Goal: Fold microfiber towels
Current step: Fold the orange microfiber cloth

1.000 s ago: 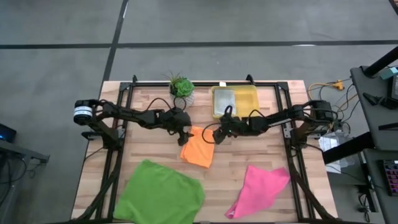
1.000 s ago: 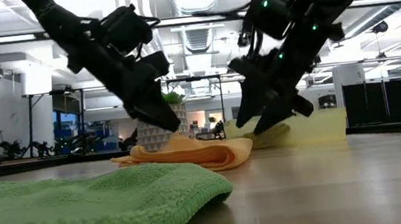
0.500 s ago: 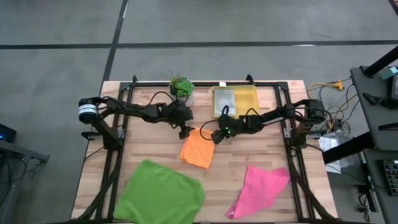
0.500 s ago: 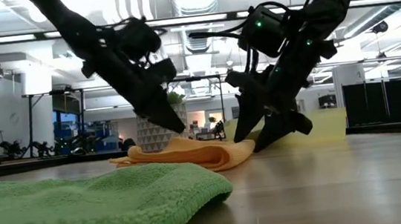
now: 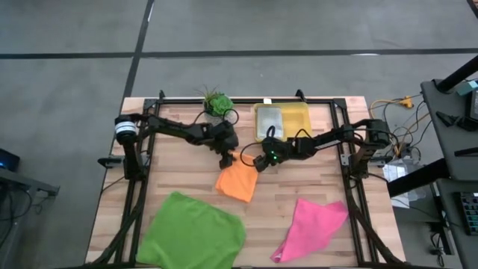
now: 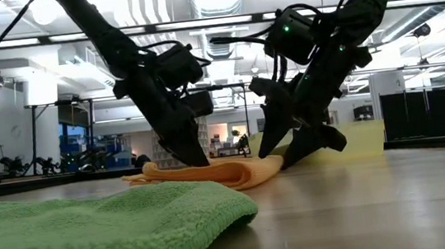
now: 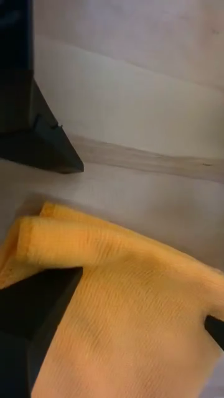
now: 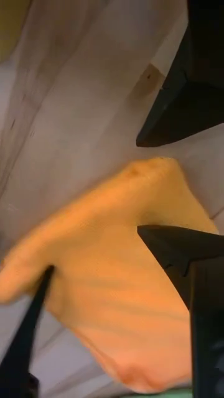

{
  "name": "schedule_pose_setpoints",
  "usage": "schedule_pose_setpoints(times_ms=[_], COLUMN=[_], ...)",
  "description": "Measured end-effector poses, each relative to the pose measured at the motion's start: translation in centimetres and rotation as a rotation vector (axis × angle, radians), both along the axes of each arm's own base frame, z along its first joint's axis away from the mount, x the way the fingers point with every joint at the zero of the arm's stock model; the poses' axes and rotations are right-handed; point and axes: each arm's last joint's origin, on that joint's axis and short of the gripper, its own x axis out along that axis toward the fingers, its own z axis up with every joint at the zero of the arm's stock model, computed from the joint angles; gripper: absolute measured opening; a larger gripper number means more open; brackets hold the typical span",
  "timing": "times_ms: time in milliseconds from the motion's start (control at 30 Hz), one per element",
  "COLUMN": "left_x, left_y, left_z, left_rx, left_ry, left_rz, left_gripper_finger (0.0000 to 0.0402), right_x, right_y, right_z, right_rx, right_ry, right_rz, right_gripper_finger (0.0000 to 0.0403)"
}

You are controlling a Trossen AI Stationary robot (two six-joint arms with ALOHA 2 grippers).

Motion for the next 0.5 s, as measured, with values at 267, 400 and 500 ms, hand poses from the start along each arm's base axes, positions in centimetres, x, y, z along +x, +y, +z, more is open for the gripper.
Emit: schedule_pose_setpoints(times_ms=[267, 400, 500], left_x=[-0.1, -0.2, -0.3], left_y=[-0.2, -0.5, -0.7], left_z=[-0.2, 0.0, 0.8], left_rx=[-0.046, -0.109, -0.114], left_ry=[0.013, 0.006, 0.000], left_rz=[-0.022, -0.054, -0.062], left_gripper_finger=[0.0081, 0.0011, 0.0010], right_x=[0.1, 0.2, 0.5], right_y=[0.1, 0.1, -0.1], right_z=[-0.5, -0.5, 0.0], right_rx=[0.041, 0.001, -0.035], right_ry=[0.005, -0.011, -0.044], right_rz=[0.037, 0.044, 0.050], right_gripper_finger=[0.0131, 0.0054, 0.0017])
